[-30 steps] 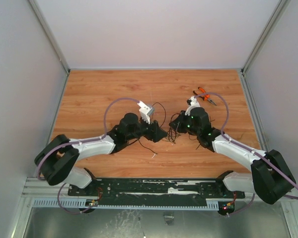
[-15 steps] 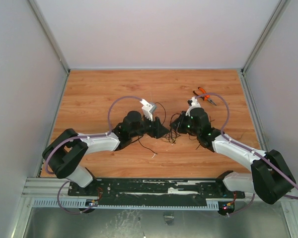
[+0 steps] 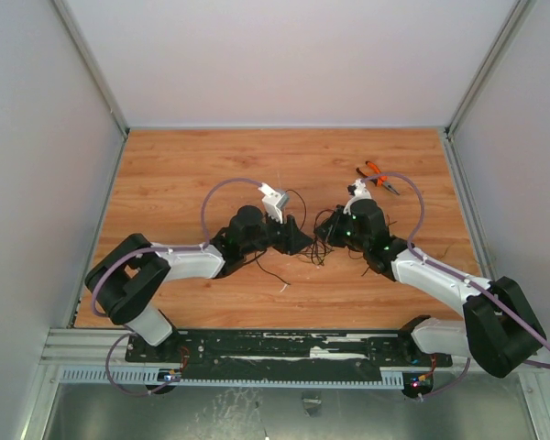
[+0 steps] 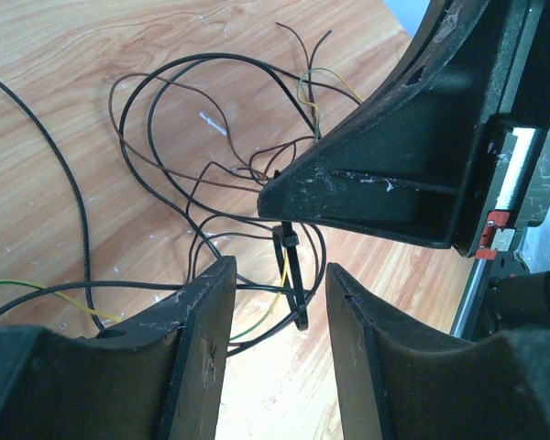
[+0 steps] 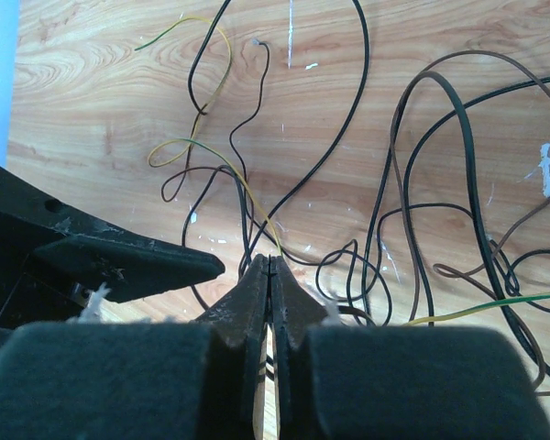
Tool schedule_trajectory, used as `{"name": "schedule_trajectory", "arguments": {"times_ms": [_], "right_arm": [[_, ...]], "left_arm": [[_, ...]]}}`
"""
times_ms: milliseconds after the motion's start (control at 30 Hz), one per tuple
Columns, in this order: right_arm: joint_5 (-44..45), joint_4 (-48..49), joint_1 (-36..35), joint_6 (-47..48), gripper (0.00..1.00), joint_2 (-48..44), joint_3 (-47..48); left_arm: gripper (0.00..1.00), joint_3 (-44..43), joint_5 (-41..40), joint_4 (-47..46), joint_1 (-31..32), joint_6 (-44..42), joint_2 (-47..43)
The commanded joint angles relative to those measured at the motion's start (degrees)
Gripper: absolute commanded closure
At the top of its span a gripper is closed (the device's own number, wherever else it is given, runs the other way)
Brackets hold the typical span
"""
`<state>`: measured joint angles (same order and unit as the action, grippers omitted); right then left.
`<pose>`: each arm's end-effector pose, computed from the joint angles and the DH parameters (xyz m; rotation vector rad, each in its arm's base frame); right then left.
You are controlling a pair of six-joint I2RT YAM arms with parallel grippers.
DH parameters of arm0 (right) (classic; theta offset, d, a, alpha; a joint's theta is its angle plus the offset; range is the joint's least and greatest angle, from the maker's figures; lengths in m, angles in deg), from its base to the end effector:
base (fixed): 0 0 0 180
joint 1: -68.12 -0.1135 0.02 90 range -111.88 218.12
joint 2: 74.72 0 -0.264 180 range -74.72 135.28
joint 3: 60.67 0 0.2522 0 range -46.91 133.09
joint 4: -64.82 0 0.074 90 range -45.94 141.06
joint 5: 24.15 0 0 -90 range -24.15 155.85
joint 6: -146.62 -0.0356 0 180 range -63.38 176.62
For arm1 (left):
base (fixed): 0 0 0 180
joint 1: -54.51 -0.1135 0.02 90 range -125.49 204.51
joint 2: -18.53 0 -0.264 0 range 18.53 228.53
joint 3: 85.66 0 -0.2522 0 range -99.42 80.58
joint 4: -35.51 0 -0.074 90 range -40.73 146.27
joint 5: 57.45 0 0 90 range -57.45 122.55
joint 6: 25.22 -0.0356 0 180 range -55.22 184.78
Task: Zip-tie the wires
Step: Tie the cable at the center of the board.
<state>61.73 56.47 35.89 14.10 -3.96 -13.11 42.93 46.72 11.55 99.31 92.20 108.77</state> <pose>0.2170 0.1398 0.2061 0.1559 2.2340 0.8244 0.2227 -0.2334 0.1915 0.4817 1.9107 -1.0861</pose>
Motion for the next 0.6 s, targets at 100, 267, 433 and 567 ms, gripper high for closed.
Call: {"name": "schedule_trajectory", "arguments": {"times_ms": [100, 267, 433, 567], "right_arm": [[1.48, 0.39, -0.69, -1.16, 1.00, -0.52, 1.41], [1.57, 0.39, -0.82, -1.34, 1.00, -0.55, 1.53], [1.57, 0.39, -0.97, -1.53, 1.00, -0.35, 1.44], [1.74, 0.39, -1.08, -1.70, 1.00, -0.45, 1.53]], "left_arm": [[0.52, -1.79, 0.77, -3.63, 0.20, 0.87, 2.04], [0.52, -2.63, 0.77, -3.92, 0.62, 0.89, 3.28], [0.52, -3.97, 0.82, -4.00, 1.06, 0.94, 4.84], [0.54, -4.72, 0.69, -4.01, 1.47, 0.88, 5.98]]}}
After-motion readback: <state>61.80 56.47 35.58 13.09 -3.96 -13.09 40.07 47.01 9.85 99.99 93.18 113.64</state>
